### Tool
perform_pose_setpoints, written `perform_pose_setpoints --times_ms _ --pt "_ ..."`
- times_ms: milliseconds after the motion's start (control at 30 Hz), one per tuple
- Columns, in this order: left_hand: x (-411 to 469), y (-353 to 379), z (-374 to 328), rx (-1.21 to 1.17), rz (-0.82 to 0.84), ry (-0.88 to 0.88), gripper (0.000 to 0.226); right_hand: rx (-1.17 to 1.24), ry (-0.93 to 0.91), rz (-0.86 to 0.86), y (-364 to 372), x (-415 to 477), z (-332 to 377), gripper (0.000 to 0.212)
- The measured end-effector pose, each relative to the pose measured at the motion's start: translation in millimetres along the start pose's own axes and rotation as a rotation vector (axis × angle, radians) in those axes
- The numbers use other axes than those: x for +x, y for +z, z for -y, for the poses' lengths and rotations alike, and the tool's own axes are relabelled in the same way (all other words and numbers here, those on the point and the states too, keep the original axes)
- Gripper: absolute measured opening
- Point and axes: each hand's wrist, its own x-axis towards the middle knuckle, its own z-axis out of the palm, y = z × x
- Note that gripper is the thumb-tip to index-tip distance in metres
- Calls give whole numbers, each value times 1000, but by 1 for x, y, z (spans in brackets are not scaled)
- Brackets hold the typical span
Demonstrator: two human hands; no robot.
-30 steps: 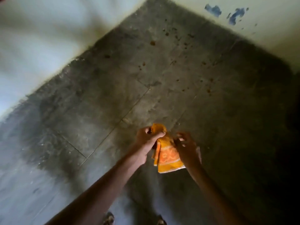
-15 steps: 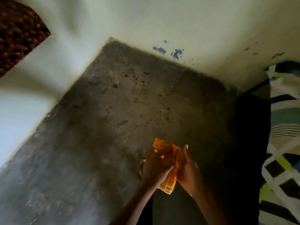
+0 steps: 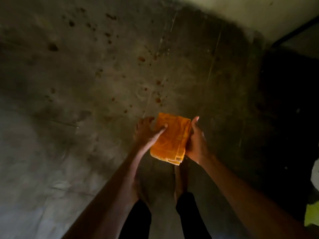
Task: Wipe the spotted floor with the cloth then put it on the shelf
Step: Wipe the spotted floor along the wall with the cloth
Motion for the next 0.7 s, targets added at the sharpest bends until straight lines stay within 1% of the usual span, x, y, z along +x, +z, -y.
perform_pose_setpoints --times_ms 67,100,133,200,267,300,367,400,467,500,533,567,600,633,667,700 --pt "45 27 30 -165 168 -84 75 2 18 -9 -19 58 -12 84" --pt "68 43 45 -186 207 -100 82 -3 7 -25 -30 89 -20 86" --pt "82 57 55 -171 213 -104 84 -5 -12 -33 -42 117 -28 86" --pt "113 84 69 -149 113 -28 75 -61 -67 -53 -60 171 -39 78" --pt "137 101 70 -171 7 39 65 -121 -134 -40 -74 212 -42 62" --pt "150 110 72 -200 -22 88 59 -163 -160 -36 -79 228 -42 54" --pt "178 127 69 -282 -10 183 47 -247 -242 -21 -88 263 -41 52" --pt "185 133 68 -332 6 210 40 -268 -291 -65 -89 273 -42 49" --pt "200 147 67 -408 6 265 27 -341 -423 -290 -91 293 -40 27" --pt "209 153 65 -431 -9 291 26 -393 -486 -375 -92 300 -37 20" --pt "215 157 66 -435 -23 301 27 -439 -536 -429 -91 304 -36 21" --pt "221 158 64 -430 -30 315 24 -483 -576 -460 -90 309 -32 23" --pt "228 157 62 -403 -49 335 15 -520 -606 -479 -90 311 -26 25" --pt "233 157 60 -380 -78 353 7 -561 -619 -501 -93 316 -20 26" --pt "240 157 61 -365 -109 367 4 -583 -614 -504 -96 321 -16 28" --pt "245 157 60 -355 -129 378 8 -584 -585 -497 -98 325 -12 28"
